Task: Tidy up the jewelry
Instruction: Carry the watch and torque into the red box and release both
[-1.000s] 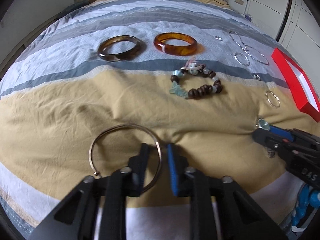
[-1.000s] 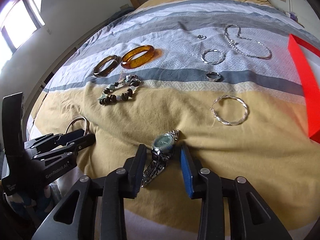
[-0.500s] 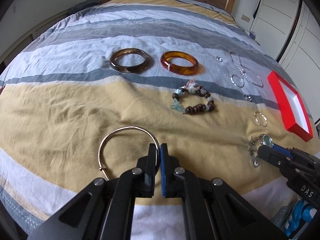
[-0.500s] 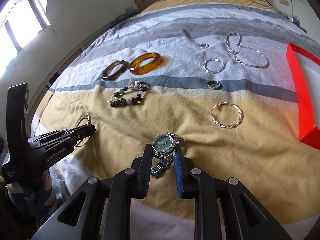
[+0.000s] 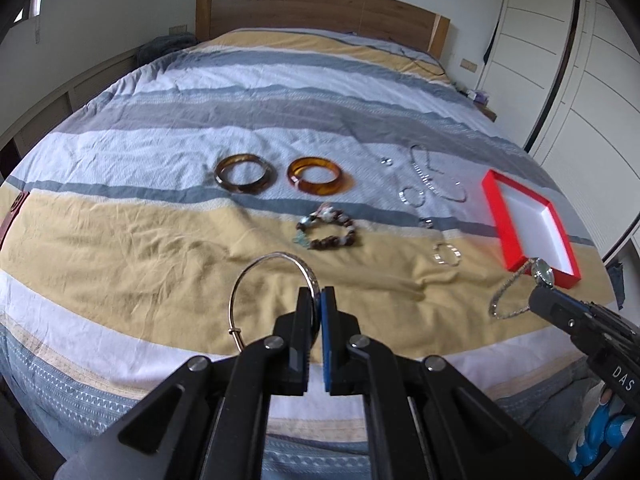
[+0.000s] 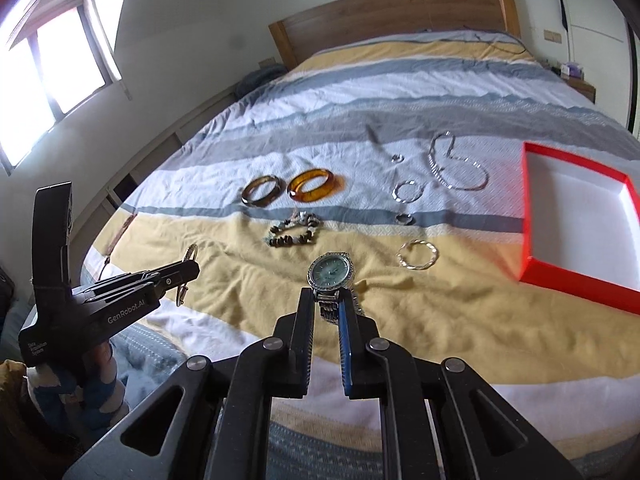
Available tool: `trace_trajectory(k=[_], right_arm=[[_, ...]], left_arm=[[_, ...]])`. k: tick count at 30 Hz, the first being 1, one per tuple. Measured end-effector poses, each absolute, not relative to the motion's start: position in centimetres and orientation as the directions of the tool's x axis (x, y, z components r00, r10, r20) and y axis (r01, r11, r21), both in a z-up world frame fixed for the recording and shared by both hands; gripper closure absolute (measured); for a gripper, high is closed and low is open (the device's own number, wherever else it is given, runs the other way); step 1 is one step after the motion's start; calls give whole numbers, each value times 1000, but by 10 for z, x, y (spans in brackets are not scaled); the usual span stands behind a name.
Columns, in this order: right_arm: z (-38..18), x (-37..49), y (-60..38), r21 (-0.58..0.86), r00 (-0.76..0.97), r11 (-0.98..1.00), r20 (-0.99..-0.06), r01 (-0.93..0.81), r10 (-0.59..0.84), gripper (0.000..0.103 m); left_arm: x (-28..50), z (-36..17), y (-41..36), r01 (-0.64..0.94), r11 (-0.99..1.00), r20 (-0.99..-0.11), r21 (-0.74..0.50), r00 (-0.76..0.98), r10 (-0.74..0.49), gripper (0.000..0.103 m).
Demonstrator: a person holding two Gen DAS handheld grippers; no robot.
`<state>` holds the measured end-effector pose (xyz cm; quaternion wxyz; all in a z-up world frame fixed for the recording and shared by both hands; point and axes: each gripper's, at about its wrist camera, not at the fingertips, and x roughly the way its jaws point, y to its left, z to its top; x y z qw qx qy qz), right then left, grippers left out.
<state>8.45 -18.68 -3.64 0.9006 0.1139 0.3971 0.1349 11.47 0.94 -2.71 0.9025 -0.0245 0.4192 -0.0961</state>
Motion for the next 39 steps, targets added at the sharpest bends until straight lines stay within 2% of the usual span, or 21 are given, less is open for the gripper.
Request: trace_trajectory(k=[11, 21, 28, 39], right_arm=[[4, 23, -246, 317, 747, 947, -614, -61, 254, 92], [32, 8, -333, 279, 794, 958, -596, 63, 121, 92], [26, 43, -397, 252, 783, 957, -620, 142, 47, 92], [-42, 141, -469, 239, 707, 952, -706, 193, 34, 92]], left_arm=[[87, 24, -53, 281, 951, -708, -131, 644, -288, 99], [106, 60, -154, 434, 889, -680, -147, 608, -410, 99], [151, 49, -229, 509, 844, -705, -170, 536, -465, 99], [237, -19, -332, 571, 802, -782, -174, 415, -465, 99]])
